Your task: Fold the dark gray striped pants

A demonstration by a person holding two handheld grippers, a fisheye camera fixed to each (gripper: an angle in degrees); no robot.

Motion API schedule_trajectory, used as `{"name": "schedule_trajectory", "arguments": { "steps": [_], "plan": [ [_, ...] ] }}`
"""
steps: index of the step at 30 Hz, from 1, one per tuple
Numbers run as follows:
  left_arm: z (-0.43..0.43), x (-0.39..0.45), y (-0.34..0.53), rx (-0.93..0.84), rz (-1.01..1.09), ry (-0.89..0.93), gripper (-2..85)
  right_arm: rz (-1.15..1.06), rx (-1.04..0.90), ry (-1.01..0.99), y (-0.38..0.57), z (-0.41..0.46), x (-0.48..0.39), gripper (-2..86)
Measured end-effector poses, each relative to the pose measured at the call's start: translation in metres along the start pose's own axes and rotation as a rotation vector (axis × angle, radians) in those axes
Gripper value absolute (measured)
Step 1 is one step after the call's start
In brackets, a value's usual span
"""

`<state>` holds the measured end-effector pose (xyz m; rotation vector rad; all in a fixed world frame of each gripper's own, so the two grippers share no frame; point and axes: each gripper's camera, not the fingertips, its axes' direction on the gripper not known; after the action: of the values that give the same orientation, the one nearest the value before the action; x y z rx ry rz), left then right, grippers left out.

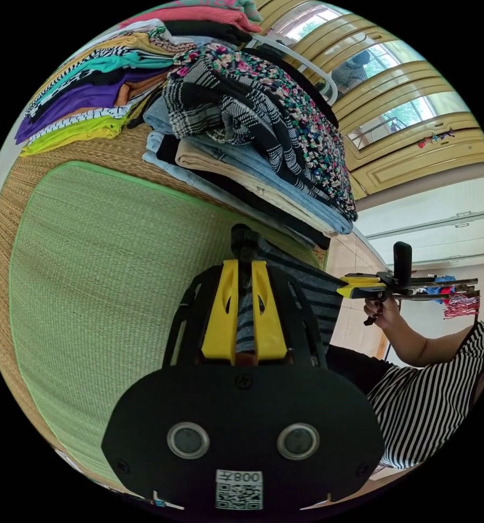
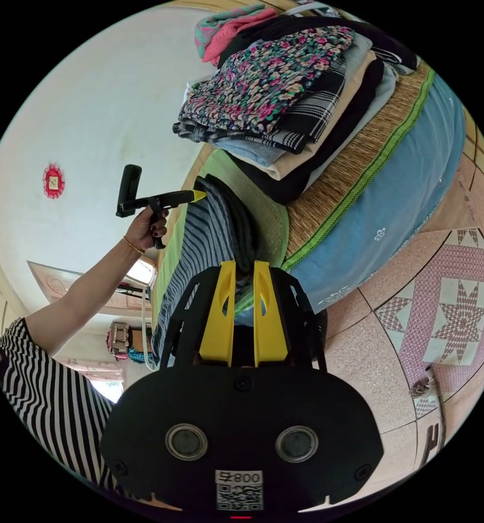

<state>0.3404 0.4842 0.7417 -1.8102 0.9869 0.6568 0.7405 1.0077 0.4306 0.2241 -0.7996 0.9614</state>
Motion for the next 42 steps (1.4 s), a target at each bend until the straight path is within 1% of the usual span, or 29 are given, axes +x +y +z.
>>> {"name": "schedule_trajectory", "arguments": {
  "steps": [6, 12, 15, 21, 27, 29, 30, 32, 36, 39, 41, 42],
  "plan": [
    [-0.017, 0.019, 0.013, -0.009, 0.054, -0.037, 1.4, -0.024, 0.019, 0.02, 0.01, 0.005, -0.014, 5.9],
    [-0.055, 0.031, 0.056, 0.061, 0.099, -0.043, 1.4, -0.12, 0.045, -0.002, 0.026, 0.017, -0.056, 5.9],
    [-0.078, 0.033, 0.088, 0.107, 0.117, -0.036, 1.4, -0.205, 0.048, -0.03, 0.037, 0.024, -0.089, 5.9],
    [-0.126, 0.033, 0.173, 0.228, 0.119, -0.006, 1.2, -0.403, 0.017, -0.096, 0.065, 0.056, -0.169, 6.1],
    [-0.172, 0.024, 0.292, 0.351, 0.067, 0.001, 1.3, -0.607, -0.1, -0.208, 0.106, 0.124, -0.258, 6.2],
    [-0.186, 0.016, 0.349, 0.397, 0.014, -0.009, 1.3, -0.689, -0.168, -0.248, 0.125, 0.162, -0.292, 6.2],
    [-0.188, 0.014, 0.363, 0.41, -0.003, -0.008, 1.4, -0.706, -0.189, -0.259, 0.13, 0.173, -0.3, 6.2],
    [-0.195, 0.002, 0.421, 0.457, -0.086, -0.003, 1.6, -0.765, -0.273, -0.301, 0.151, 0.218, -0.329, 6.2],
    [-0.193, -0.016, 0.503, 0.523, -0.21, 0.027, 2.5, -0.82, -0.411, -0.33, 0.182, 0.289, -0.361, 6.2],
    [-0.178, -0.035, 0.564, 0.525, -0.36, 0.03, 3.7, -0.85, -0.51, -0.305, 0.209, 0.353, -0.378, 6.2],
    [-0.159, -0.053, 0.614, 0.527, -0.553, 0.039, 3.7, -0.858, -0.586, -0.266, 0.228, 0.409, -0.384, 6.2],
    [-0.154, -0.058, 0.628, 0.529, -0.615, 0.045, 3.5, -0.848, -0.611, -0.25, 0.233, 0.424, -0.384, 6.2]
  ]
}}
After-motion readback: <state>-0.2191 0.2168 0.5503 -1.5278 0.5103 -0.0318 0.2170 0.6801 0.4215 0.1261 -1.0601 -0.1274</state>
